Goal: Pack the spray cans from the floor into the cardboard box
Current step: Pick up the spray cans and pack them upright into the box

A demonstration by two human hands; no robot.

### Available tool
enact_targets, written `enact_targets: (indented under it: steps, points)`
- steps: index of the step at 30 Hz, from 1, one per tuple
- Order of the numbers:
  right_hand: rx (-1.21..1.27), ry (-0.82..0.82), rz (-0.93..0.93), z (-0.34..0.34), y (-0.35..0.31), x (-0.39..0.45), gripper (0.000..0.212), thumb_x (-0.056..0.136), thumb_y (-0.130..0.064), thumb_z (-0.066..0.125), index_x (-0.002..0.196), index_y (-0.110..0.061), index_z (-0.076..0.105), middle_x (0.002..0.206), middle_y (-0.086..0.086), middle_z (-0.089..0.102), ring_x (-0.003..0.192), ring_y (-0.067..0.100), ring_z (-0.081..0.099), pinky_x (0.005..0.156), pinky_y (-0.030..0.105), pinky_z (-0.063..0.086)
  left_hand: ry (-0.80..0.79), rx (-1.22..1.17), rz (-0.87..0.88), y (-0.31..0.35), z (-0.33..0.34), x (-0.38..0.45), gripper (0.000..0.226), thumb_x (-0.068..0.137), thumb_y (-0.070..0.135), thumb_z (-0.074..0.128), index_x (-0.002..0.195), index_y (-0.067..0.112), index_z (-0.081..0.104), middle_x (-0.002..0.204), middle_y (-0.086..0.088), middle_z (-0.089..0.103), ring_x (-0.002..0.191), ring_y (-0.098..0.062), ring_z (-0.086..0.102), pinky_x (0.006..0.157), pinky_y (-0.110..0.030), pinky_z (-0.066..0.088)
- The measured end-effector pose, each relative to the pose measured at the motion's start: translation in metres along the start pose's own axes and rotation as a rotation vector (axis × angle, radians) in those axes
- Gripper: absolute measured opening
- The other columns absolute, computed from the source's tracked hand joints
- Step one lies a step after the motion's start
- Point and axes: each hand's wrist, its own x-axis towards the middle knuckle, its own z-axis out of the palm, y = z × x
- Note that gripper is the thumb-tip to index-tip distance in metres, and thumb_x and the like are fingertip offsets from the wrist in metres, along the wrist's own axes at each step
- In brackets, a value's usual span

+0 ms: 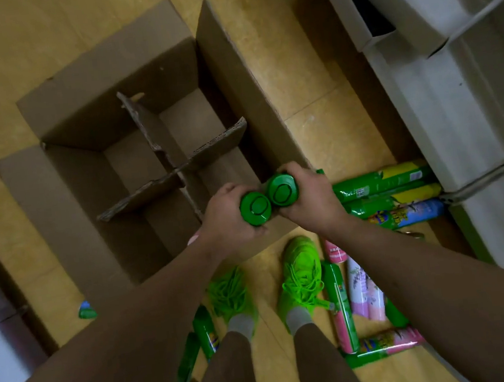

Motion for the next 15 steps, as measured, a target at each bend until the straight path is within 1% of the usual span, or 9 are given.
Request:
enact_targets:
  steps: [2,4,6,10,12,15]
  points:
    - [-0.101,-0.062,-0.011,0.01,0.01,0.008,0.063,0.062,-0.022,0.088,0.117,-0.015,0.057,0.109,0.008,0.062,0.1,0.027,0.061,0.083,0.036,0.05,-0.075,0.066,0.034,-0.008,0.007,0.007,0.088,0.045,0.035,0.097,0.125,0.019,0.063,0.12,-0.003,0.061,0.109,-0.022,0.059,0.096,-0.032,0.047]
    - [-0.223,-0.127,0.022,0.02,0.014,0.014,0.053,0.066,-0.019,0.083,0.109,-0.014,0.053,0.103,0.009,0.061,0.096,0.03,0.062,0.075,0.036,0.049,-0.125,0.111,0.052,-0.012,0.013,0.013,0.092,0.045,0.039,0.097,0.127,0.021,0.06,0.12,-0.003,0.063,0.11,-0.023,0.059,0.095,-0.036,0.049]
    - [-0.286,-0.156,0.059,0.029,0.015,0.018,0.049,0.068,-0.016,0.08,0.104,-0.014,0.047,0.097,0.009,0.061,0.092,0.033,0.063,0.067,0.033,0.044,-0.159,0.123,0.033,-0.015,0.019,0.018,0.09,0.047,0.04,0.096,0.127,0.022,0.057,0.119,-0.002,0.065,0.111,-0.023,0.06,0.093,-0.037,0.05]
    - [-0.303,-0.182,0.036,0.039,0.004,0.025,0.048,0.072,-0.013,0.078,0.109,-0.011,0.048,0.103,0.012,0.06,0.095,0.036,0.063,0.072,0.038,0.049,-0.242,0.207,-0.006,-0.028,0.021,0.026,0.084,0.055,0.037,0.094,0.124,0.017,0.052,0.117,-0.004,0.066,0.11,-0.025,0.061,0.091,-0.041,0.051]
    - [-0.346,-0.196,0.024,0.04,-0.002,0.028,0.046,0.077,-0.009,0.076,0.114,-0.009,0.049,0.104,0.013,0.059,0.098,0.035,0.062,0.072,0.039,0.05,-0.273,0.235,-0.016,-0.031,0.018,0.028,0.082,0.057,0.036,0.094,0.123,0.018,0.049,0.117,-0.005,0.065,0.109,-0.025,0.061,0.09,-0.04,0.051]
    - [-0.432,-0.22,0.022,0.035,-0.009,0.03,0.043,0.083,-0.007,0.071,0.121,-0.005,0.049,0.108,0.013,0.06,0.102,0.032,0.061,0.065,0.034,0.041,-0.298,0.23,-0.022,-0.032,0.013,0.029,0.079,0.058,0.036,0.093,0.12,0.02,0.047,0.117,-0.006,0.064,0.107,-0.025,0.06,0.088,-0.041,0.05]
